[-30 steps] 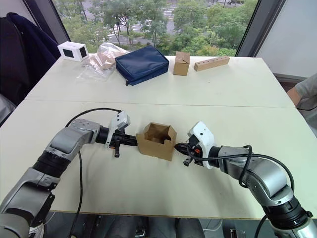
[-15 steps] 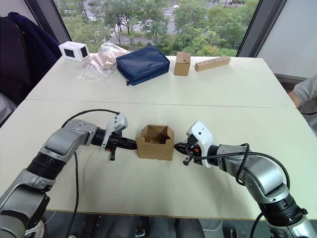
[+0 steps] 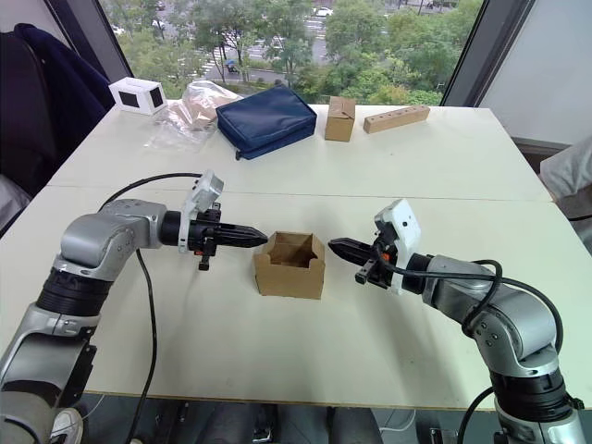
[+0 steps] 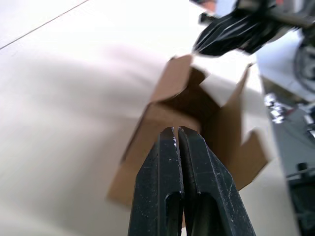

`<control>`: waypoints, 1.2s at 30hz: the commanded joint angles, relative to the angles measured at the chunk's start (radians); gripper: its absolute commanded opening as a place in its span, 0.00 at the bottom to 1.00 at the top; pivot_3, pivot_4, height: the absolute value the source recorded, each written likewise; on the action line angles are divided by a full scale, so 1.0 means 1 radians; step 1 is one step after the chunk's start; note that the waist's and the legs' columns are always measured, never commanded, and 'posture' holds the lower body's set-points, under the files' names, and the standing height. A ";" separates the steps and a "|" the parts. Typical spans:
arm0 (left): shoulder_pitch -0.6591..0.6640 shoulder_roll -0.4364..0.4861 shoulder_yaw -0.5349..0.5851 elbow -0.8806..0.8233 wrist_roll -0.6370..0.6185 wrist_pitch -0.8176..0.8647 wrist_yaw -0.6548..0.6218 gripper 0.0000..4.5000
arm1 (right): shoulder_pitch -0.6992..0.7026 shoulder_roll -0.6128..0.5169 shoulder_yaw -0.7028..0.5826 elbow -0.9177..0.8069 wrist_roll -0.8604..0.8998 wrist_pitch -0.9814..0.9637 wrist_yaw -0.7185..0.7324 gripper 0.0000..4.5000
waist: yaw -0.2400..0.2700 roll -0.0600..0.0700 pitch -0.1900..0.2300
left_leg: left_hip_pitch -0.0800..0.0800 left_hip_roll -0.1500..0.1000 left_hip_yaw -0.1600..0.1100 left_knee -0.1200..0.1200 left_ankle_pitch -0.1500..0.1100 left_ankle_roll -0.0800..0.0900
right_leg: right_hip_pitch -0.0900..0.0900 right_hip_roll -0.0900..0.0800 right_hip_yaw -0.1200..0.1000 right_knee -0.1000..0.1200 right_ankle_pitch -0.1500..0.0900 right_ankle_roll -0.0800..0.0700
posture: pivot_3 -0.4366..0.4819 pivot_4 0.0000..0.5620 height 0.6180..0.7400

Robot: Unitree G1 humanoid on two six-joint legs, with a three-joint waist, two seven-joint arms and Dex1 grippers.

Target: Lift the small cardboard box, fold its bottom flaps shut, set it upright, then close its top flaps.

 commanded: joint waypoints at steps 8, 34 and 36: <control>0.056 -0.039 -0.110 0.024 0.094 -0.082 0.036 0.02 | -0.021 0.066 0.156 0.140 -0.117 -0.103 0.083 0.00 | 0.001 0.000 -0.001 | 0.001 0.000 0.000 0.000 0.000 0.000 | 0.000 0.000 0.000 0.001 0.000 0.000 | 0.48 0.27 1.00; -0.050 0.003 0.074 0.127 -0.007 -0.011 0.080 0.02 | -0.031 -0.011 -0.058 -0.167 0.190 0.051 0.035 0.00 | 0.003 0.000 -0.001 | 0.015 0.000 0.000 -0.003 -0.001 0.001 | 0.014 -0.002 0.000 -0.002 0.000 0.000 | 0.48 0.27 1.00; -0.093 -0.040 0.067 0.206 0.007 -0.040 0.086 0.02 | -0.012 -0.027 -0.020 -0.192 0.178 0.045 0.047 0.00 | 0.003 0.000 0.000 | 0.015 -0.001 0.000 -0.003 -0.001 0.001 | 0.014 -0.002 0.000 -0.002 0.000 0.000 | 0.48 0.27 1.00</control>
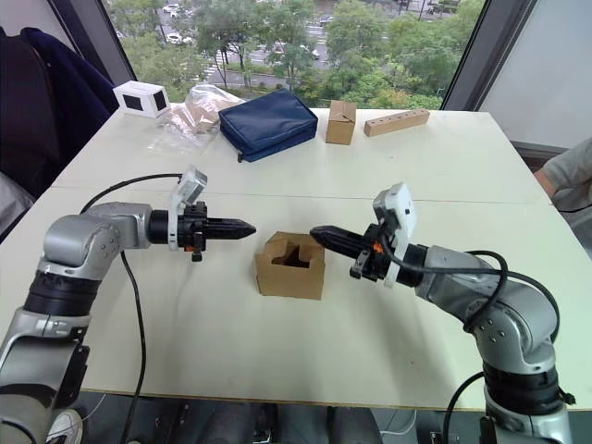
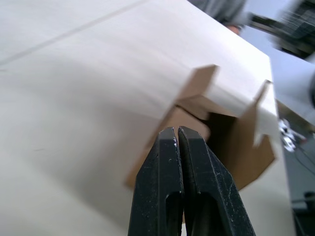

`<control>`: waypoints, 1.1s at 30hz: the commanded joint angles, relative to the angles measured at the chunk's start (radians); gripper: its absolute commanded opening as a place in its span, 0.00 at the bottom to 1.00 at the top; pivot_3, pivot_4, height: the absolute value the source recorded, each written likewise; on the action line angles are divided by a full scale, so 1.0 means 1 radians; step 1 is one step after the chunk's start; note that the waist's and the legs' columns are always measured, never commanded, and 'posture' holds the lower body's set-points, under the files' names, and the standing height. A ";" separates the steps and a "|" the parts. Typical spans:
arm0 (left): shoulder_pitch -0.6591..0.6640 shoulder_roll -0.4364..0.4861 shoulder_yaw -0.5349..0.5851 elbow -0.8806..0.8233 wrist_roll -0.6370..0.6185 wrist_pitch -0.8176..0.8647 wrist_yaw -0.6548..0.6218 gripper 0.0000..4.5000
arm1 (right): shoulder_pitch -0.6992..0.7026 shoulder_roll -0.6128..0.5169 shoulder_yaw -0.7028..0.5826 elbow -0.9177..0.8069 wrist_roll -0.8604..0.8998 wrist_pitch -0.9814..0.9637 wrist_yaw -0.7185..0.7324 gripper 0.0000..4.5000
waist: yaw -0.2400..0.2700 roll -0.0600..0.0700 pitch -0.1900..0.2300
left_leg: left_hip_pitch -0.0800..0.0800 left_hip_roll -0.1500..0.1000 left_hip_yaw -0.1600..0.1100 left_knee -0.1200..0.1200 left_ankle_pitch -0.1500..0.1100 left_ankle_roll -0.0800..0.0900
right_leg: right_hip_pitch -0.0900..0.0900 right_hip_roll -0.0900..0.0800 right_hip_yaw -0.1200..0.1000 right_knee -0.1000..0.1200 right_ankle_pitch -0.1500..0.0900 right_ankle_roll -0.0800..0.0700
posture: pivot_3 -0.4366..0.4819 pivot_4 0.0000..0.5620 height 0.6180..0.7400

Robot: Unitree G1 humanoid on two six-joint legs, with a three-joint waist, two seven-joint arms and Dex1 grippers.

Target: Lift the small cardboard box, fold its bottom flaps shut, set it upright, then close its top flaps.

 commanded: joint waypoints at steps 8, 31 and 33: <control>-0.181 -0.230 -0.107 0.415 0.160 -0.247 -0.034 0.02 | 0.003 0.007 0.226 -0.004 -0.133 -0.065 0.014 0.00 | -0.008 -0.001 0.001 | 0.000 0.000 0.001 0.000 0.000 0.001 | -0.001 0.001 0.001 0.000 0.000 0.000 | 0.48 0.27 1.00; -0.157 -0.272 -0.109 0.440 0.191 -0.255 -0.110 0.02 | -0.072 0.071 0.403 0.258 -0.427 -0.213 0.104 0.00 | -0.006 -0.001 0.001 | -0.001 0.001 0.001 0.000 0.000 0.001 | -0.002 0.001 0.001 0.000 0.000 0.000 | 0.48 0.27 1.00; -0.147 -0.267 -0.105 0.426 0.190 -0.254 -0.104 0.02 | -0.070 0.076 0.397 0.254 -0.428 -0.212 0.107 0.00 | -0.005 -0.001 0.001 | -0.001 0.001 0.001 0.000 0.000 0.001 | -0.002 0.001 0.001 0.000 0.000 0.000 | 0.48 0.27 1.00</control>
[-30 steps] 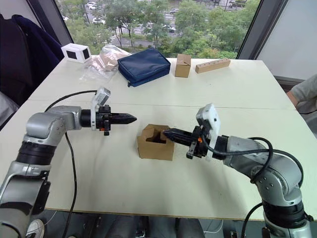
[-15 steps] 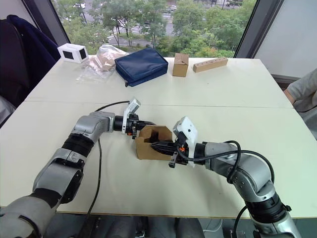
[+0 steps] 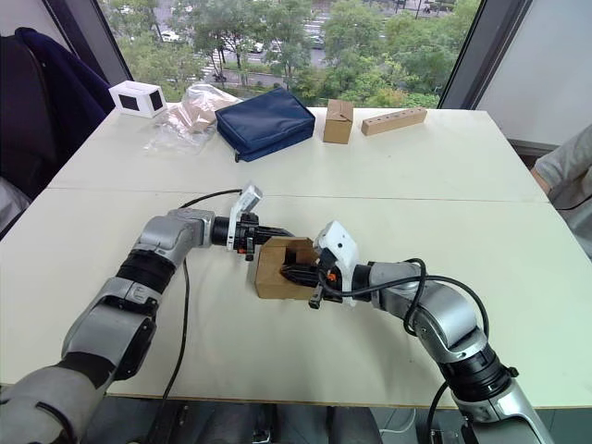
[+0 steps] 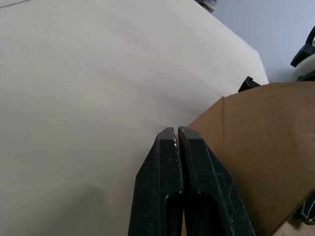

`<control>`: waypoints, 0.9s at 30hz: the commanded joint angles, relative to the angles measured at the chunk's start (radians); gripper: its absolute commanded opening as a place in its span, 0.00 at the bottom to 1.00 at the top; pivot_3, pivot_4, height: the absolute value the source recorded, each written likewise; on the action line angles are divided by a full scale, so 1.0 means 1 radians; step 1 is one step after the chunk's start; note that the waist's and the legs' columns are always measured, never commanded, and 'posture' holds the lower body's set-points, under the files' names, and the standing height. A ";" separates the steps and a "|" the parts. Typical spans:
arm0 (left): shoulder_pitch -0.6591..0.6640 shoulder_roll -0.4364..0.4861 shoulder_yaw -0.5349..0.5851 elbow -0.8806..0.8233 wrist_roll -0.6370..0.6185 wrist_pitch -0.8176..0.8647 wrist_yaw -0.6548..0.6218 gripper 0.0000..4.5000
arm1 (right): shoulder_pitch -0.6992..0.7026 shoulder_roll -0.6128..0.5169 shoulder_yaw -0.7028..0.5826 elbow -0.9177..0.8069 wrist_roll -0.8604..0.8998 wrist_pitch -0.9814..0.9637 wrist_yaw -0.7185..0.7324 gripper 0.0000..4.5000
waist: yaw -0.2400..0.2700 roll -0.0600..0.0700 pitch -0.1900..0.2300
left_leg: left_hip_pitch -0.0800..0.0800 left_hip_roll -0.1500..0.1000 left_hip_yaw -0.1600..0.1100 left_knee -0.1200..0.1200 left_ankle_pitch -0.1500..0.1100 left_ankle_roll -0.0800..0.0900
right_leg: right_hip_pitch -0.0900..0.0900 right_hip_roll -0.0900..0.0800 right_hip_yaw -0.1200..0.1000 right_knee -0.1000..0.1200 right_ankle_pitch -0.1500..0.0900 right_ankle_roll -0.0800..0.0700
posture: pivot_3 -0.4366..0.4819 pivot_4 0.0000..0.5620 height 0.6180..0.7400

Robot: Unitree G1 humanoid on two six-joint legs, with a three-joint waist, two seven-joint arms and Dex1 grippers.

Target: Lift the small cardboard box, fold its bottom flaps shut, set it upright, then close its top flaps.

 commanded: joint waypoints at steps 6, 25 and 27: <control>0.046 0.039 0.055 -0.177 -0.040 0.072 0.008 0.02 | 0.003 0.019 -0.025 -0.014 -0.012 0.011 -0.005 0.00 | 0.000 0.000 0.000 | 0.000 0.000 0.000 0.000 0.000 0.000 | 0.000 0.000 0.000 0.000 0.000 0.000 | 0.48 0.27 1.00; 0.245 0.291 0.087 -0.704 -0.234 0.297 -0.043 0.02 | 0.007 0.024 -0.042 -0.034 -0.013 0.024 -0.013 0.00 | -0.002 0.000 0.000 | 0.000 0.000 0.000 0.000 0.000 0.000 | 0.000 -0.002 0.001 0.000 0.000 0.000 | 0.48 0.27 1.00; 0.267 0.279 0.068 -0.715 -0.219 0.283 -0.017 0.02 | 0.006 0.025 -0.042 -0.037 -0.012 0.026 -0.015 0.00 | 0.001 0.000 0.000 | 0.001 0.000 0.000 0.000 0.000 -0.001 | 0.001 -0.003 0.001 0.000 0.000 0.000 | 0.48 0.27 1.00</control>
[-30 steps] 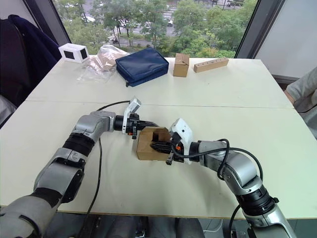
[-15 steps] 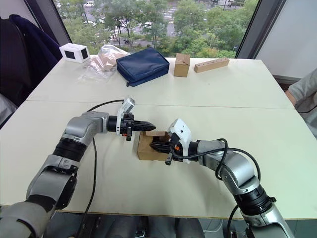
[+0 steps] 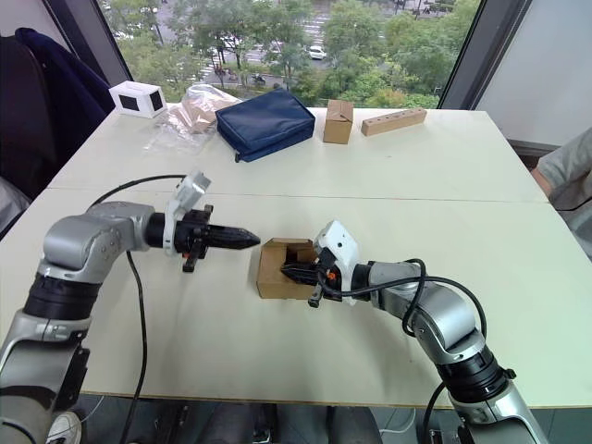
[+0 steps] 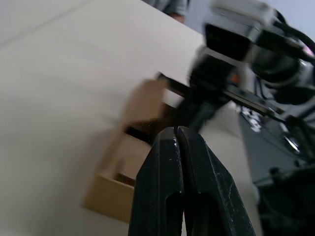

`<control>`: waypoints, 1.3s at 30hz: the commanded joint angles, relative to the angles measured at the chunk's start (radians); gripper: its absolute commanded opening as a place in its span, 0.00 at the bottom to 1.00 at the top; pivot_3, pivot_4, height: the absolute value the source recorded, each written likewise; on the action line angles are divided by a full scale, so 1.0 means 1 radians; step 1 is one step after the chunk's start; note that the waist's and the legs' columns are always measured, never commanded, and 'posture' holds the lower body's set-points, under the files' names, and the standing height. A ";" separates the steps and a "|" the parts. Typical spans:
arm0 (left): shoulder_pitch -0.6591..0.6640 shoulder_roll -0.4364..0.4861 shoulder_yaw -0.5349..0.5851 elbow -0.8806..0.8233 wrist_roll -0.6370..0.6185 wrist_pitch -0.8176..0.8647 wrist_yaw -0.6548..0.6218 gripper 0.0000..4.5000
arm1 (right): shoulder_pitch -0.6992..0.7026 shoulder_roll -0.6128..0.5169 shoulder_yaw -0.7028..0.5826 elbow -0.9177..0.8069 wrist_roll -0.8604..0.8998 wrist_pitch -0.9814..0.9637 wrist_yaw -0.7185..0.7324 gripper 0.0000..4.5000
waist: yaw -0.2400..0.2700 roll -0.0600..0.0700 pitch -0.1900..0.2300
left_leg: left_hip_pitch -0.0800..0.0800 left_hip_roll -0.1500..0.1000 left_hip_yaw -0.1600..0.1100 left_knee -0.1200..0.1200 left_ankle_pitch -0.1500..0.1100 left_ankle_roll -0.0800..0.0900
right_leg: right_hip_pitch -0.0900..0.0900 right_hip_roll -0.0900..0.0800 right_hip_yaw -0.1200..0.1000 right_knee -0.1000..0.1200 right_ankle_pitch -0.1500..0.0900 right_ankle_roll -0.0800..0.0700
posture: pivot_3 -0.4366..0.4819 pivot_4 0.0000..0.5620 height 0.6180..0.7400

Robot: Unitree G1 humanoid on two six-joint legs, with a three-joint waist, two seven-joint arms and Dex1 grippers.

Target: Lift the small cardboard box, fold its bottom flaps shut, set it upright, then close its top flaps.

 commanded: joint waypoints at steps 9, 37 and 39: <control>0.085 -0.020 -0.101 -0.003 0.053 -0.105 0.045 0.02 | -0.009 -0.009 -0.071 -0.105 0.040 0.059 -0.024 0.00 | 0.002 0.000 0.000 | 0.000 0.000 0.000 0.000 0.000 0.000 | 0.000 0.000 0.000 0.000 0.000 0.000 | 0.48 0.27 1.00; 0.081 -0.032 -0.059 -0.020 0.010 -0.077 0.096 0.02 | -0.130 0.007 0.007 0.021 -0.031 0.058 -0.012 0.00 | -0.002 0.000 0.000 | 0.000 0.000 0.001 -0.001 0.000 0.000 | -0.001 -0.002 -0.001 -0.001 0.000 0.000 | 0.48 0.27 1.00; 0.064 -0.021 -0.047 -0.011 -0.007 -0.066 0.084 0.02 | -0.108 0.000 0.013 0.015 -0.046 0.055 -0.012 0.00 | -0.002 0.000 0.000 | 0.000 0.000 0.001 -0.001 0.000 0.000 | -0.001 -0.002 -0.001 -0.001 0.000 0.000 | 0.48 0.27 1.00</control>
